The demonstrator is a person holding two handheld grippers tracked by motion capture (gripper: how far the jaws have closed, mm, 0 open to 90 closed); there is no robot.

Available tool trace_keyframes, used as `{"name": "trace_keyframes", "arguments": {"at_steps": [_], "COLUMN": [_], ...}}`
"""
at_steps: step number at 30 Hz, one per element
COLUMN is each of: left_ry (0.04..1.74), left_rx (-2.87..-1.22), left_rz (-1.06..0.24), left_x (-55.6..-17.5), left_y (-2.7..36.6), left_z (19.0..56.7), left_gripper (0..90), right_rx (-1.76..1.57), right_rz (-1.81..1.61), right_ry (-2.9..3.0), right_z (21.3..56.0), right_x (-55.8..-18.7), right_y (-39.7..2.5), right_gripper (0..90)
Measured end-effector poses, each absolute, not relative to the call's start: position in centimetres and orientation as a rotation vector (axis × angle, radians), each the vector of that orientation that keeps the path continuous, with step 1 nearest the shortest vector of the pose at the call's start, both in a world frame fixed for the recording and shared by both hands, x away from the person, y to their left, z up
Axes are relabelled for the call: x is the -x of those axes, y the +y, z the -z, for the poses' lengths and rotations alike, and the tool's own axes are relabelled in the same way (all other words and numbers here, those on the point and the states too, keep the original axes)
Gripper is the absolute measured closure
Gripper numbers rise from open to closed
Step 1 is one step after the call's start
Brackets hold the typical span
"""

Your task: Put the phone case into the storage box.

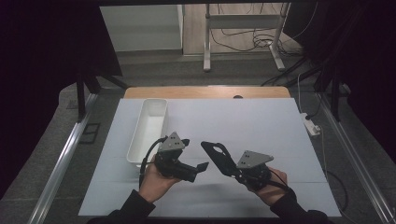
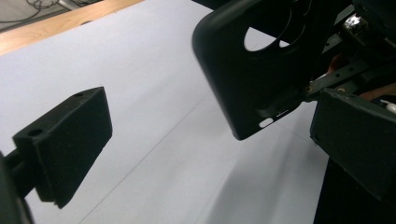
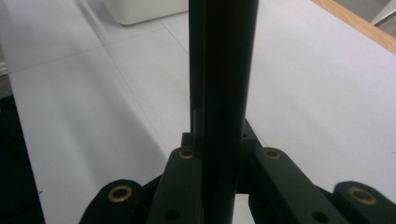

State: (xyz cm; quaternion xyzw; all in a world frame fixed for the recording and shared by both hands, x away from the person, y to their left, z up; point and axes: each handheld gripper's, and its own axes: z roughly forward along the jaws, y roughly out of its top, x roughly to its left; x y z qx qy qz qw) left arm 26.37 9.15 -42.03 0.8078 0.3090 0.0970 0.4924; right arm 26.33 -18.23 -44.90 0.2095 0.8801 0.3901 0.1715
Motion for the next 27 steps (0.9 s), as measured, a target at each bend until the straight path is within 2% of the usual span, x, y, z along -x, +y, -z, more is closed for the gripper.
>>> {"name": "trace_keyframes", "arguments": {"at_steps": [10,15,21,27], "left_ry": [0.708,0.701,0.681,0.651], "left_rx": [-1.971,-1.955,-1.933,-1.911], "left_rz": [-0.163,-0.178,-0.18,-0.135], "left_x": [-26.6,-26.6,-26.4,-26.2], "left_y": [9.7,10.0,10.4,10.7], "left_z": [42.5,42.5,42.2,42.1], "left_gripper": [0.0,3.4,21.0,44.1], "right_rx": [-0.579,-0.564,-0.544,-0.534], "right_rz": [-1.177,-1.19,-1.194,-1.191], "right_ry": [2.549,2.566,2.583,2.595], "right_z": [44.9,44.9,45.0,45.0], "right_x": [-26.1,-25.9,-25.7,-25.7], "right_y": [-18.4,-18.2,-18.0,-17.9], "right_gripper": [84.7,84.7,84.7,84.7]}}
